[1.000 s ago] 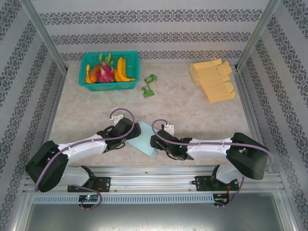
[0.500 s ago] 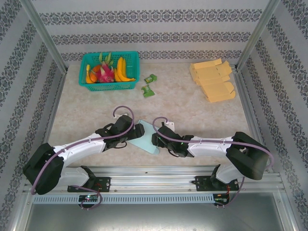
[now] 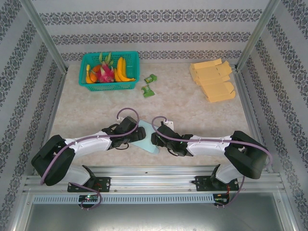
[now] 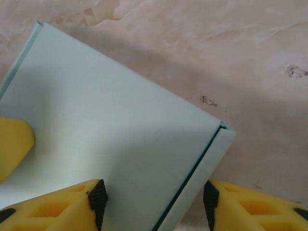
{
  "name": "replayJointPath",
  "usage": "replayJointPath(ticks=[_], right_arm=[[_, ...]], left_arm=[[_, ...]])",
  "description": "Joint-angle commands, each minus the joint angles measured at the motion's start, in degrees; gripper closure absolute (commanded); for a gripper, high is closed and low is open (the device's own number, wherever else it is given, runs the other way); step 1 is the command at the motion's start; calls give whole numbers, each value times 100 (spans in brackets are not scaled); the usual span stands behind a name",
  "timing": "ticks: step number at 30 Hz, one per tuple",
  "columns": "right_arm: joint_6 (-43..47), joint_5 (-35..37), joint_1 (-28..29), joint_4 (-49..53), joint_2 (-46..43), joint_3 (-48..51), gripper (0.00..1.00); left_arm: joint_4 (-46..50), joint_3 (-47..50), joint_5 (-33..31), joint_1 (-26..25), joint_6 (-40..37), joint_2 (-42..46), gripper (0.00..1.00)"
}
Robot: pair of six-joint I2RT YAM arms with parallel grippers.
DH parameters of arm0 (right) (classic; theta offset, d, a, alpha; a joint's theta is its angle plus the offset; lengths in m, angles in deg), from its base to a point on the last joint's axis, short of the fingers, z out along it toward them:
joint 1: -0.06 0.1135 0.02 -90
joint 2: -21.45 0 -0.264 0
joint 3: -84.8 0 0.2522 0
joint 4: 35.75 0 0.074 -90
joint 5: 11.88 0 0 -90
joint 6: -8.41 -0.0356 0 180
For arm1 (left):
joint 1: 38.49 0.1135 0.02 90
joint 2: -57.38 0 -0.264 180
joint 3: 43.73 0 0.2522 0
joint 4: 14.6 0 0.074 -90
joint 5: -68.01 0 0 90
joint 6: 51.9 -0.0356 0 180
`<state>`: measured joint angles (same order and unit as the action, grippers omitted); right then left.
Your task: Fold the paper box
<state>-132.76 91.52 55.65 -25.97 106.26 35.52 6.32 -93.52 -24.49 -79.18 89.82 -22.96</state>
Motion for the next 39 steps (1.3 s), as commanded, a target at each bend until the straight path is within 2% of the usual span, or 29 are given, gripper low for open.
replayJointPath(ticks=[1,14,19,24,31,39], right_arm=[[117,-75,-49,188,111,19,43],[228,-62,-133,145,145,85,43],[464,-393,-355,125,177,62,43],[508,-296,-315,280,-331,151,42],[428,243,226,1053,-1148,183,43],[-225,396,877,835,-1403,527,44]], left_arm=[[-121,-67,110,-153,171,-92,10],[-159,57,-255,-291,249,-311,15],[-210,120,-381,-291,233,-405,15],[-319,159,-427,-291,244,-538,15],[-393,158,-402,-295,249,-597,15],[-372,143,-444,-291,250,-601,15]])
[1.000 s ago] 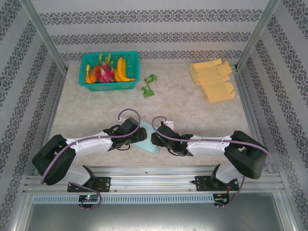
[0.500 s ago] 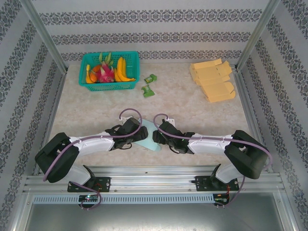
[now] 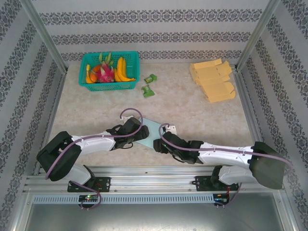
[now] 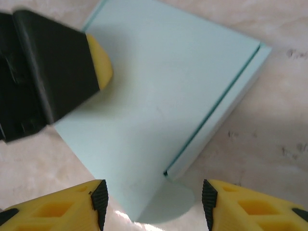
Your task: Fold the paper box
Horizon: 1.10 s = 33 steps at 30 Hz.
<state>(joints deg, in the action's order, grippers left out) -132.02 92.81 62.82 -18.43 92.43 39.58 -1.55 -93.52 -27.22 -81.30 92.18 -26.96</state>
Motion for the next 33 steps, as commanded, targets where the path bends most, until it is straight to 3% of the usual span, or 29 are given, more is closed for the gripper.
replayJointPath(ticks=[1,19,26,33], right_arm=[[-367,287,216,21,15,147,44],[-817,3,359,-926,819,90,48],[-797,-72,356,-979,919,61,57],[-665,-14,377,-959,918,13,60]], left_arm=[[420,142,-172,-79,26,-198,15],[427,158,-206,-79,-3,-203,15],[413,180,-215,-81,-3,-231,15],[409,175,-224,-79,-19,-248,15]])
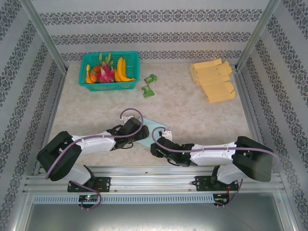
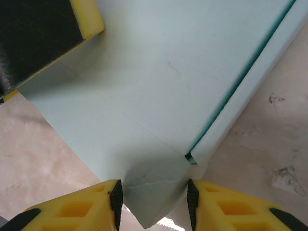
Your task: Fold the paper box
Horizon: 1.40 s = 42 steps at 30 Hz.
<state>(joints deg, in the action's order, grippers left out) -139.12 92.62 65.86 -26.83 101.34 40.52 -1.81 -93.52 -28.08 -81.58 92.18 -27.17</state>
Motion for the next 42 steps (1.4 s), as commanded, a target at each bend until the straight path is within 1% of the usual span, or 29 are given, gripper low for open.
replayJointPath(ticks=[1,5,7,15,24,27,29,35,42], right_arm=[[99,39,91,-85,17,-109,62],[257,192,134,51,15,-191,62],[315,260,144,99,41,-201,65],[578,540,143,129,139,-167,66],[864,282,143,-206,188,-129,67],[935,394,141,-131,131,-130,67],[1015,480,139,-122,123,-95,70],[1403,540,136,-450,279,1,71],[1811,682,140,-1129,534,238,71]], left_arm=[[431,176,-143,-51,-23,-236,15],[419,183,-143,-51,-23,-250,15],[422,179,-138,-50,-23,-263,15],[429,161,-144,-51,-35,-278,15],[415,151,-138,-50,-46,-333,16],[416,151,-141,-51,-49,-368,16],[414,151,-132,-51,-47,-386,16],[431,133,-104,-50,-63,-382,16],[482,139,-146,-51,-99,-407,16]])
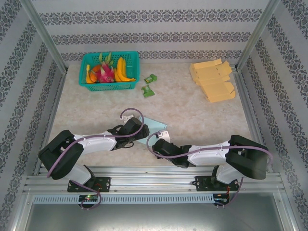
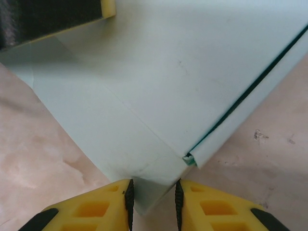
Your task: Fold the paper box
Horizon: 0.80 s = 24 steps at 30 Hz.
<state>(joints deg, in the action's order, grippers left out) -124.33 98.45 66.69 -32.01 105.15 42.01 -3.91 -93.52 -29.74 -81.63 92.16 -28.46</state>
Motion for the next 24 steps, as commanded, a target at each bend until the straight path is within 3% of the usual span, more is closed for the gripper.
replayJointPath(ticks=[1,15,24], right_arm=[[380,171,59,-641,195,98,71],[1289,1069,51,-1559,107,576,70],[2021,445,-496,-2488,75,817,69]], left_arm=[[694,139,19,-47,-97,-285,16],[645,90,89,-46,-221,-551,17],[485,46,227,-46,-348,-1005,18]])
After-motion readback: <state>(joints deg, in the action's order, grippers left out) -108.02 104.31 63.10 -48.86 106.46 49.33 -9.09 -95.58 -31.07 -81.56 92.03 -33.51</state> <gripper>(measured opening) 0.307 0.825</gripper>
